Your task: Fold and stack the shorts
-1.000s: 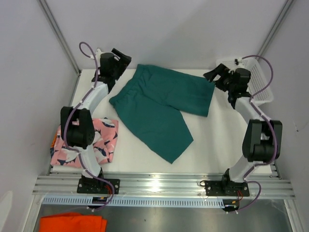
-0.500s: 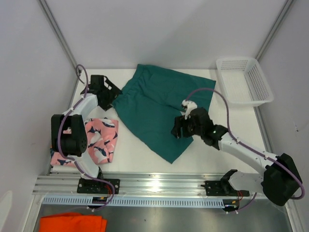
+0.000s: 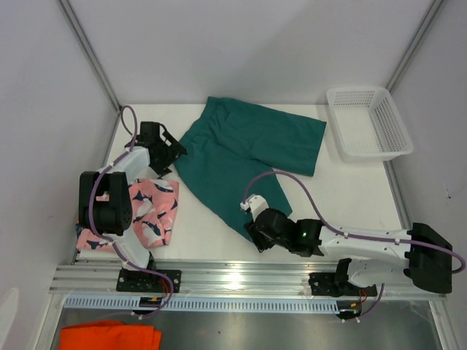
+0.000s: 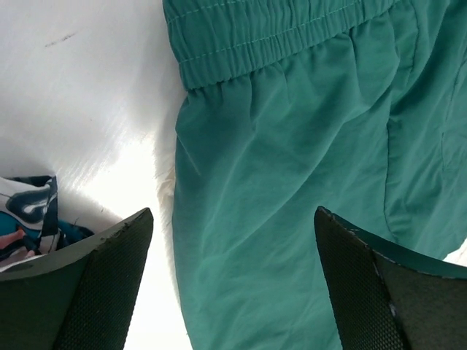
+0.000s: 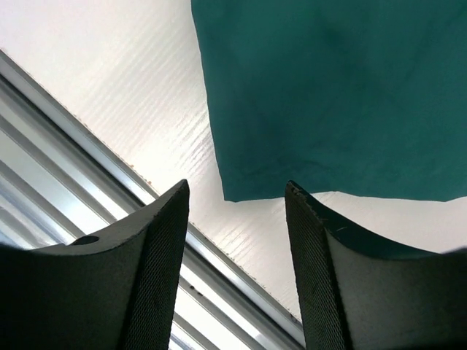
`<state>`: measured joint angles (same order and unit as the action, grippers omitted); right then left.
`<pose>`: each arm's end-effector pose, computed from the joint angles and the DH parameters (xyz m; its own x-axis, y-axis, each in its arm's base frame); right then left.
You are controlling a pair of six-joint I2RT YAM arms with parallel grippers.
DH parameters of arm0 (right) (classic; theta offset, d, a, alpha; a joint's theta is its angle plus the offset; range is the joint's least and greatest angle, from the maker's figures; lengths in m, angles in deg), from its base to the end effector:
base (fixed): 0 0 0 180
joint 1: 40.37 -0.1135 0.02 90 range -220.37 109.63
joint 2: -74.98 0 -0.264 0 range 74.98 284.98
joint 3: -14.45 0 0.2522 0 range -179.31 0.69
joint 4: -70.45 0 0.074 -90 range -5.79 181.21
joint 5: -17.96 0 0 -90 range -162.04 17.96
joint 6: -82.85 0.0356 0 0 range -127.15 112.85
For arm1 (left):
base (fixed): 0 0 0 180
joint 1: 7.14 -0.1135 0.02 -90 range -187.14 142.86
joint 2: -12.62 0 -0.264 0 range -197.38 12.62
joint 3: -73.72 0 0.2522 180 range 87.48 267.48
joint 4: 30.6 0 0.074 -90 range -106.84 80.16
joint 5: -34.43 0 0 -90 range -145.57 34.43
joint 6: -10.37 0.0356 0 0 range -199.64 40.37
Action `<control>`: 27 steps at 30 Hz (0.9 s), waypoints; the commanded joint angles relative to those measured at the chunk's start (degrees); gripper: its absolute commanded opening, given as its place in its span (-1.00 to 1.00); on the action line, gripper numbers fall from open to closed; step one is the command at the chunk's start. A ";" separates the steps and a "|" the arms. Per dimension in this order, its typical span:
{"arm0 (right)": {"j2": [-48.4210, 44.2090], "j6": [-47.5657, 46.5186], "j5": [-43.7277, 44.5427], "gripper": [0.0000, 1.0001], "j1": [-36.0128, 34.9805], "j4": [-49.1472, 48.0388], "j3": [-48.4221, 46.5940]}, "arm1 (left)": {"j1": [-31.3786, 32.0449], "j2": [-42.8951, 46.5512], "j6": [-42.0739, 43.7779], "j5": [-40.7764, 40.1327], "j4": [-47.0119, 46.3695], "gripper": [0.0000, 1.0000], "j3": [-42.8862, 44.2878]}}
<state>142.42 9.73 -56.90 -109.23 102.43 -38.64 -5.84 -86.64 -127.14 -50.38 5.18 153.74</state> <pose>0.0945 0.2185 0.2164 -0.4922 -0.4957 -0.7156 -0.7236 0.6900 0.0197 0.3632 -0.0115 0.2013 -0.6082 -0.7208 -0.3326 -0.5537 0.6854 -0.4728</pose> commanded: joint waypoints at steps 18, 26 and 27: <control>21.24 -2.56 9.65 -0.72 -4.70 -2.84 -4.88 | -4.55 -4.10 2.15 1.49 -2.68 0.55 0.27; 13.69 -1.68 9.04 -1.00 -5.50 -2.49 -2.42 | -4.73 -5.50 1.63 1.84 -5.40 0.37 -0.87; 12.81 -1.51 8.86 -1.00 -5.58 -2.22 -1.98 | -4.73 -5.94 1.37 1.75 -5.93 0.31 -0.96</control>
<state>159.62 7.37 -48.81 -114.41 100.42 -41.15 -9.97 -91.36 -126.14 -49.31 2.03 153.32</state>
